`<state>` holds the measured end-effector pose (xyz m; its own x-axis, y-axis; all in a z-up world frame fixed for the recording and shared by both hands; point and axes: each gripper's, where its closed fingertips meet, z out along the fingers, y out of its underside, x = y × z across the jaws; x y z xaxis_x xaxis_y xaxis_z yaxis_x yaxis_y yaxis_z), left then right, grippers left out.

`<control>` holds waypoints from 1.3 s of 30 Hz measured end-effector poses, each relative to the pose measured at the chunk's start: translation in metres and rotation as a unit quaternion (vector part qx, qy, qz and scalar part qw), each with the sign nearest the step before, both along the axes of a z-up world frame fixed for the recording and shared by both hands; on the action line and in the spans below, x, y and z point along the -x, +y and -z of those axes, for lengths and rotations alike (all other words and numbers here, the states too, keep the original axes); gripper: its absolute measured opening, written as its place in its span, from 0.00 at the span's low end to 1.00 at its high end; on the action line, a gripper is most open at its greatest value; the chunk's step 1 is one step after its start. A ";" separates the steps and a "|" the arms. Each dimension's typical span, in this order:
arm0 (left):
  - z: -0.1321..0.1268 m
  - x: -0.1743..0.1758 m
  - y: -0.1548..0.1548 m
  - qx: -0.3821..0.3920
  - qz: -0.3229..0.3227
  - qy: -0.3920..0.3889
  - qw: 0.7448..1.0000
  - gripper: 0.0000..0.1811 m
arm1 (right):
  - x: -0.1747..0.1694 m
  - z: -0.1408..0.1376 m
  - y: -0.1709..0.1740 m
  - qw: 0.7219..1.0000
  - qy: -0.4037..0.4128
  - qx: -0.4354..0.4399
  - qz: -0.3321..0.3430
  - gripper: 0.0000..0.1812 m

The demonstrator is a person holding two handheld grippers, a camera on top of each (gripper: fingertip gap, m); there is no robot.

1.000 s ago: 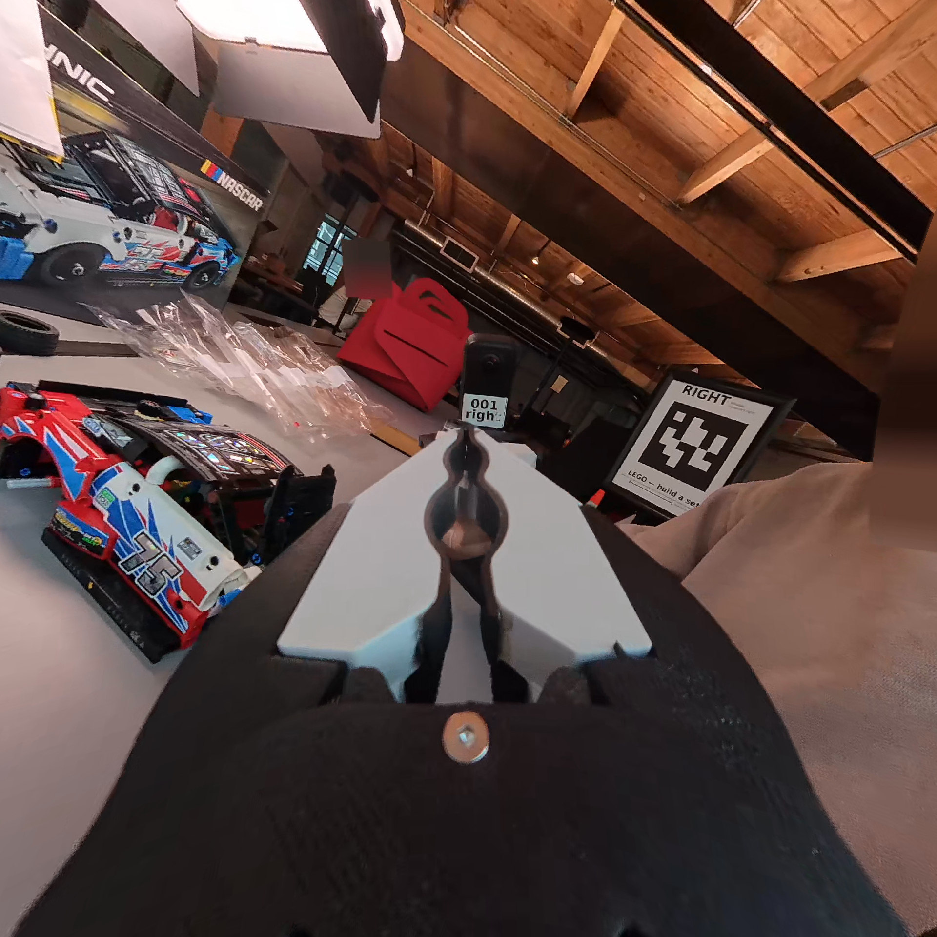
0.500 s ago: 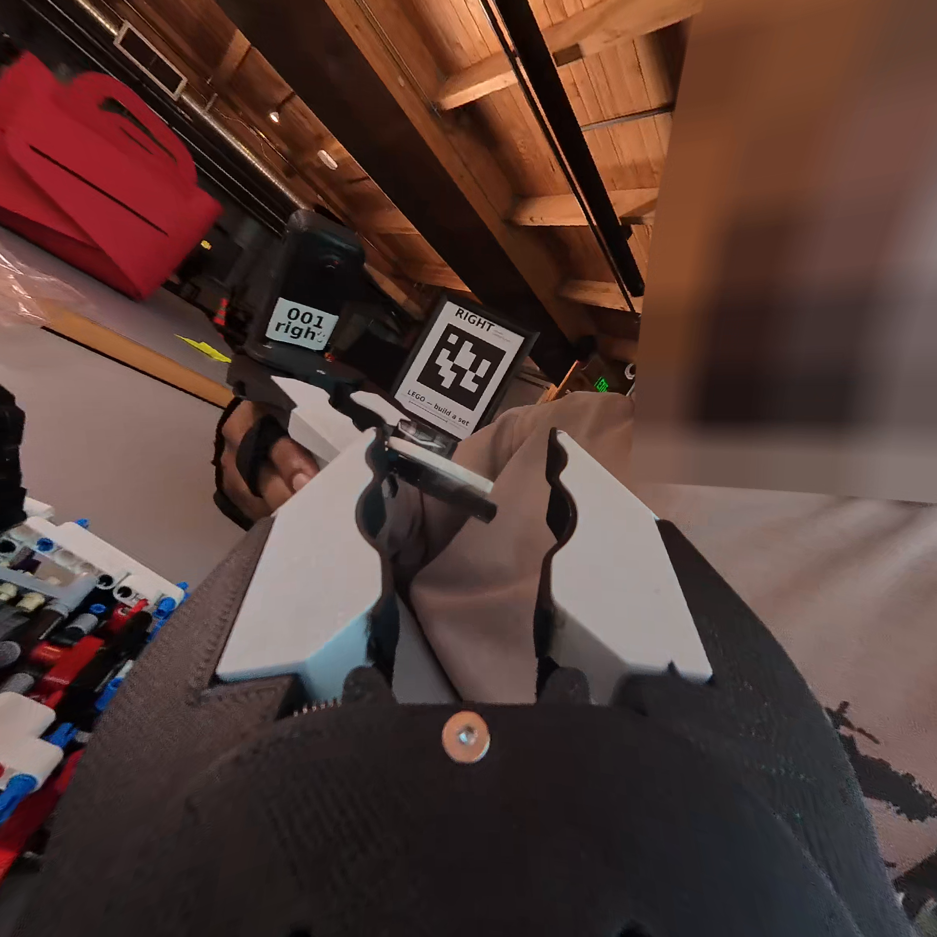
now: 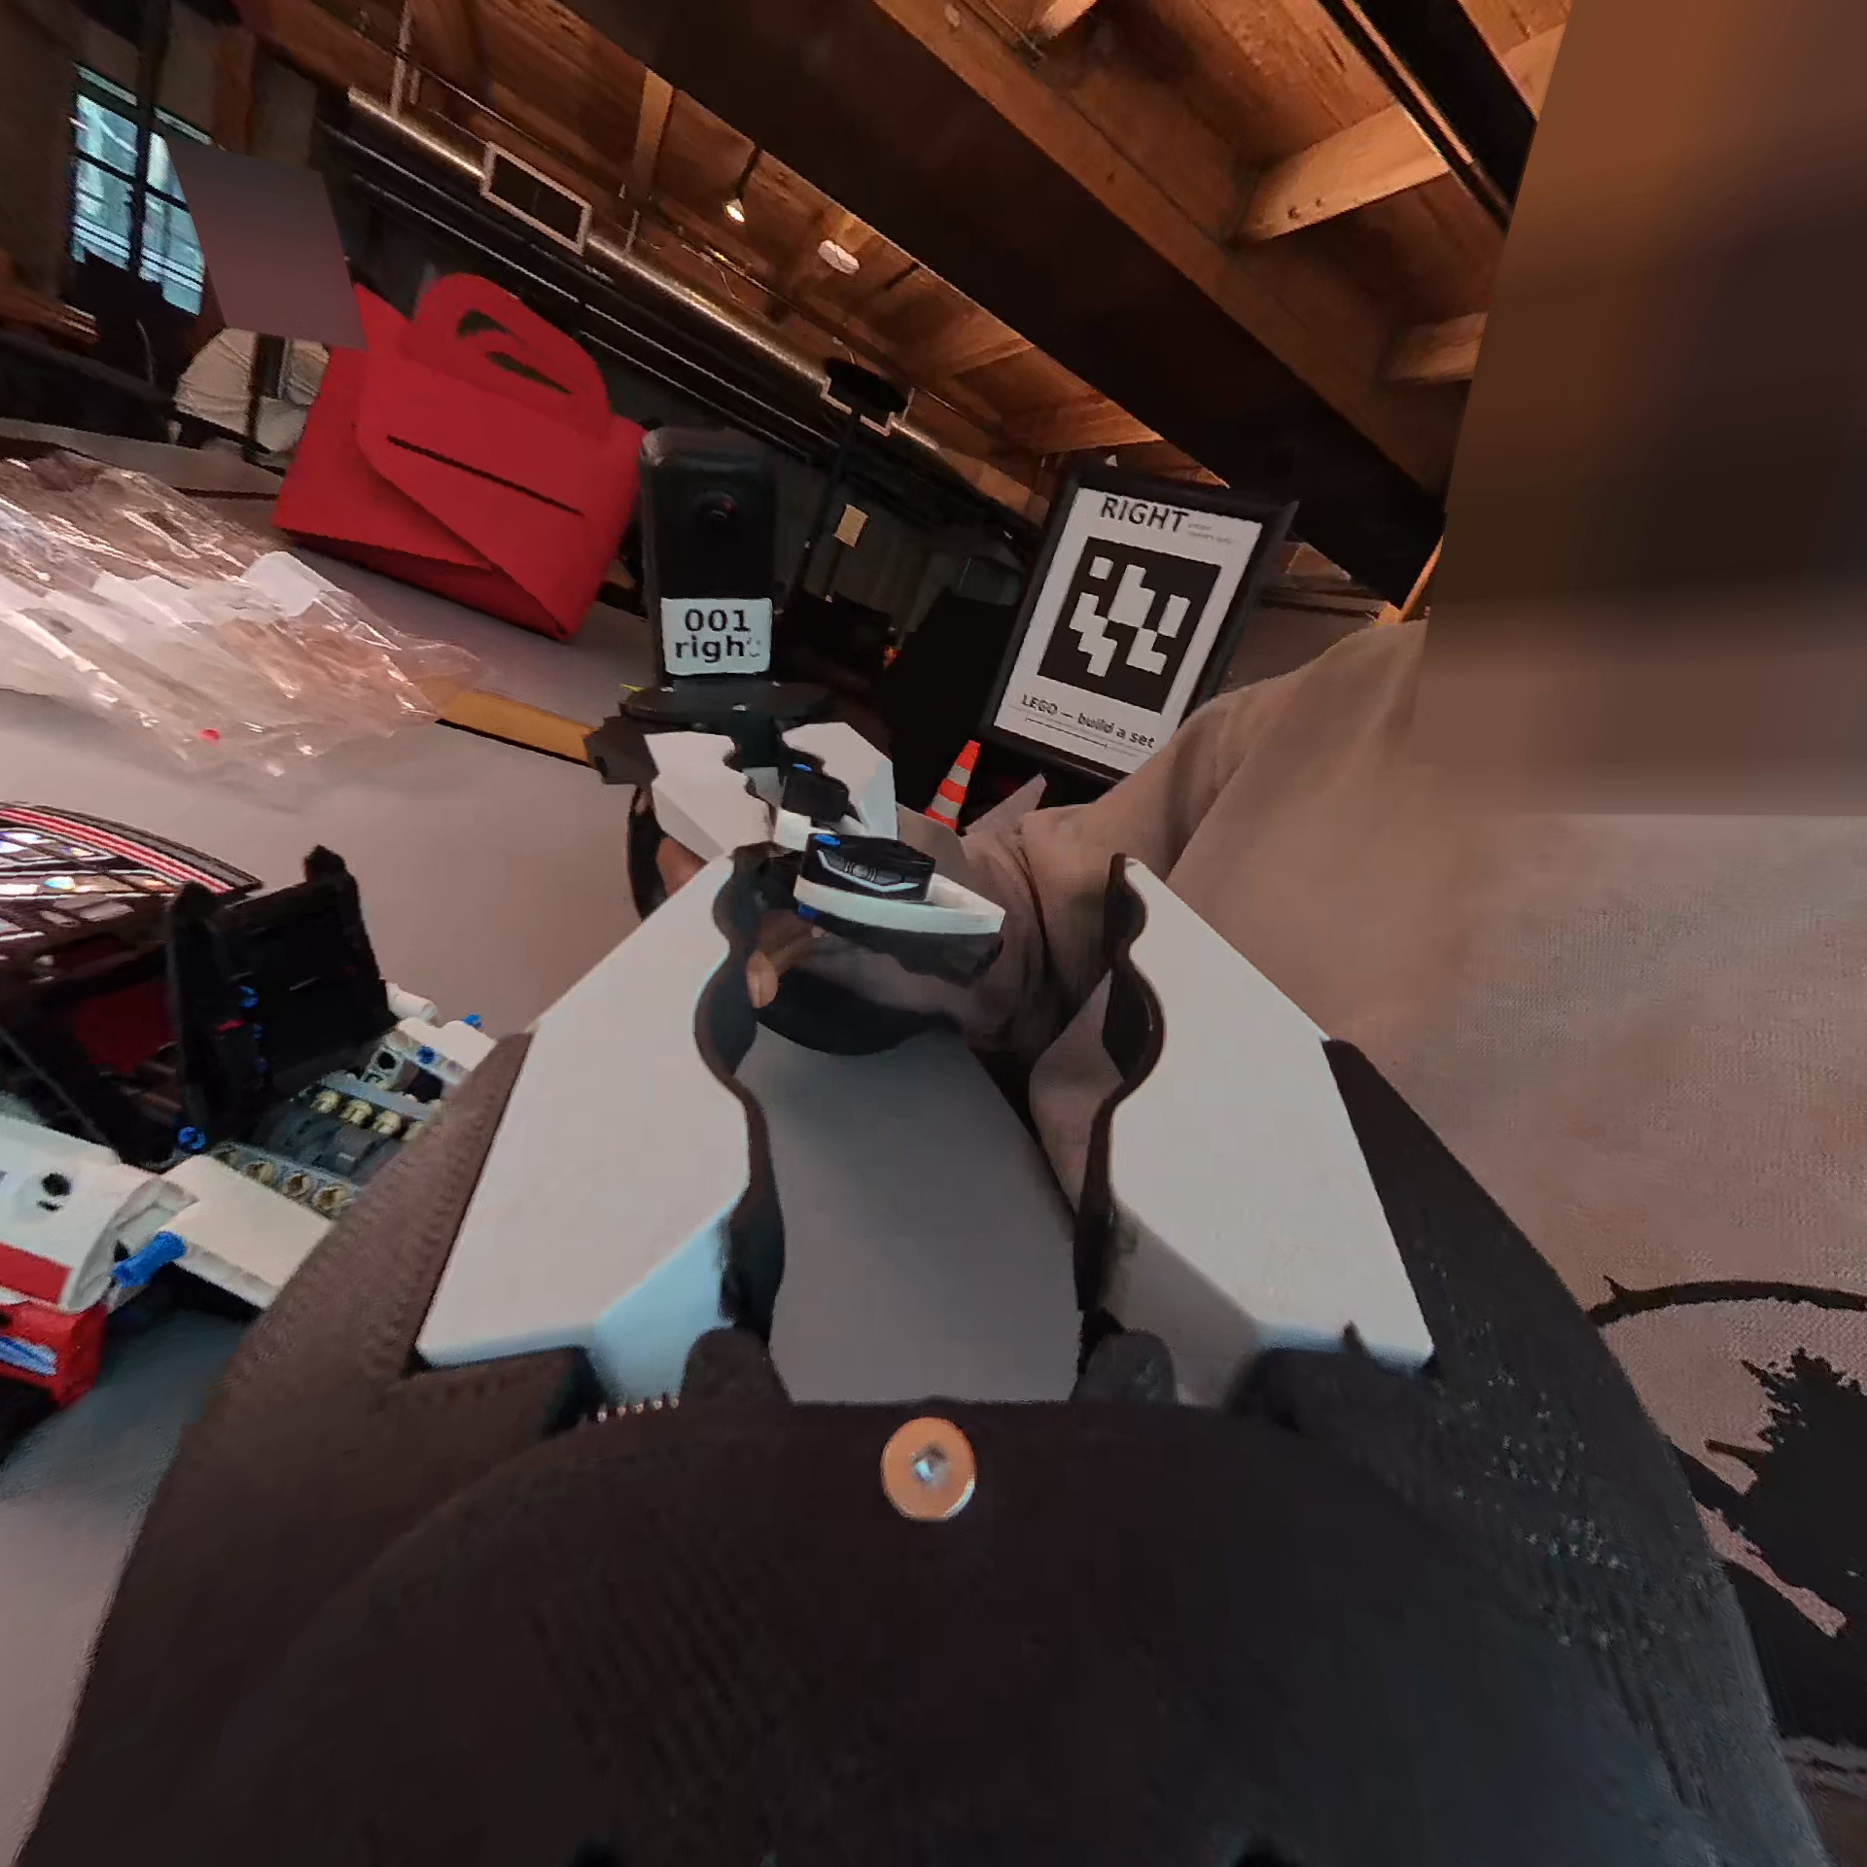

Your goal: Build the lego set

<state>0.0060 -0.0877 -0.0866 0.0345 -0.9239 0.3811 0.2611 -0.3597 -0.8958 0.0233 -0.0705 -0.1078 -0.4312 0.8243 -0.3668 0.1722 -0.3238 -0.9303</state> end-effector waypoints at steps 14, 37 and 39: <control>0.018 0.027 0.036 -0.038 -0.171 0.105 0.979 0.11 | 0.008 0.005 0.029 0.995 -0.031 0.053 0.084 0.06; 0.017 0.031 0.033 -0.034 -0.170 0.121 0.977 0.10 | 0.006 0.012 0.031 0.990 -0.024 -0.079 0.111 0.13; 0.017 0.031 0.032 -0.031 -0.166 0.121 0.978 0.10 | 0.007 0.009 0.032 0.990 -0.013 -0.079 0.117 0.16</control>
<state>-0.0248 -0.0559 -0.1034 0.4195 -0.8671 0.2687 0.1318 -0.2348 -0.9631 0.0168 -0.0389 -0.1165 -0.2139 0.9485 -0.2338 0.1349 -0.2084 -0.9687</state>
